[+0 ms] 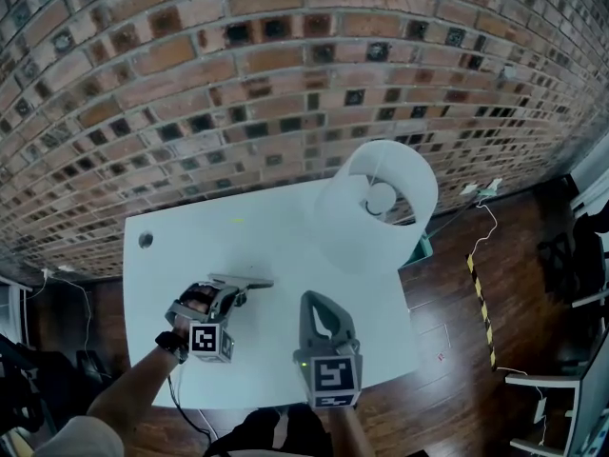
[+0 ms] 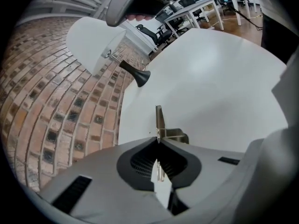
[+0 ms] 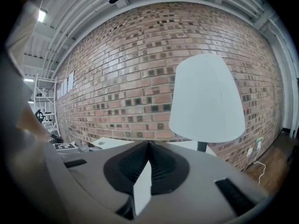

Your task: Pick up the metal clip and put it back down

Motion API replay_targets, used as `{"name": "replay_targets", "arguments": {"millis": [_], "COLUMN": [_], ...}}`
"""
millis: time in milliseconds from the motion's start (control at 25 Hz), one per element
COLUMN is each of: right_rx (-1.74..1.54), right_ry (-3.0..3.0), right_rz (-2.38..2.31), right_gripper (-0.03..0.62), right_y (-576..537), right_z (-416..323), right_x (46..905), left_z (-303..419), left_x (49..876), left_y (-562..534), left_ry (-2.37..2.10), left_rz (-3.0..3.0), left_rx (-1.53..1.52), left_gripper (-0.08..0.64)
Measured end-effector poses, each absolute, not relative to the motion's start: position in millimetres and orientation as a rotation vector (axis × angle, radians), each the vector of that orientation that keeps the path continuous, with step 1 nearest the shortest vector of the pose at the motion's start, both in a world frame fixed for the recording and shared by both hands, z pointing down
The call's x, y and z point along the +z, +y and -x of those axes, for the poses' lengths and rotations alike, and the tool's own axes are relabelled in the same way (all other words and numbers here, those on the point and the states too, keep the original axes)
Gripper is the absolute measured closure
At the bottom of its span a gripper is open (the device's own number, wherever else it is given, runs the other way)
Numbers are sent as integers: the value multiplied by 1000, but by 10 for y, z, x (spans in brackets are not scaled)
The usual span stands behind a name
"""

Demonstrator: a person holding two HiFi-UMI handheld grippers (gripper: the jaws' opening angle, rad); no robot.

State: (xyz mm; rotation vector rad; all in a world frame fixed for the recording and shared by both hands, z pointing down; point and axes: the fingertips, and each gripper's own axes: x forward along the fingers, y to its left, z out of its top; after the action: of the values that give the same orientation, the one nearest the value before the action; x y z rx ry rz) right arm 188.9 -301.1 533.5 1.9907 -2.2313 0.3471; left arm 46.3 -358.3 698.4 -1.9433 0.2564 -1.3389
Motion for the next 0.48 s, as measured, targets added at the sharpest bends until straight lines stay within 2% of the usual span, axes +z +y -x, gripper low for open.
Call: {"name": "replay_targets", "arguments": {"millis": [480], "right_rx": [388], "right_ry": [-2219], "right_rz": [-1991], "right_gripper": [607], "right_y": [-3094], "right_z": [-1955], "right_x": [5419], "left_z": [-538], "left_x": [7041], "left_y": [-3708], "left_ry": [231], "left_rz": [1891], "left_rx": [-1329], "left_gripper": [531]}}
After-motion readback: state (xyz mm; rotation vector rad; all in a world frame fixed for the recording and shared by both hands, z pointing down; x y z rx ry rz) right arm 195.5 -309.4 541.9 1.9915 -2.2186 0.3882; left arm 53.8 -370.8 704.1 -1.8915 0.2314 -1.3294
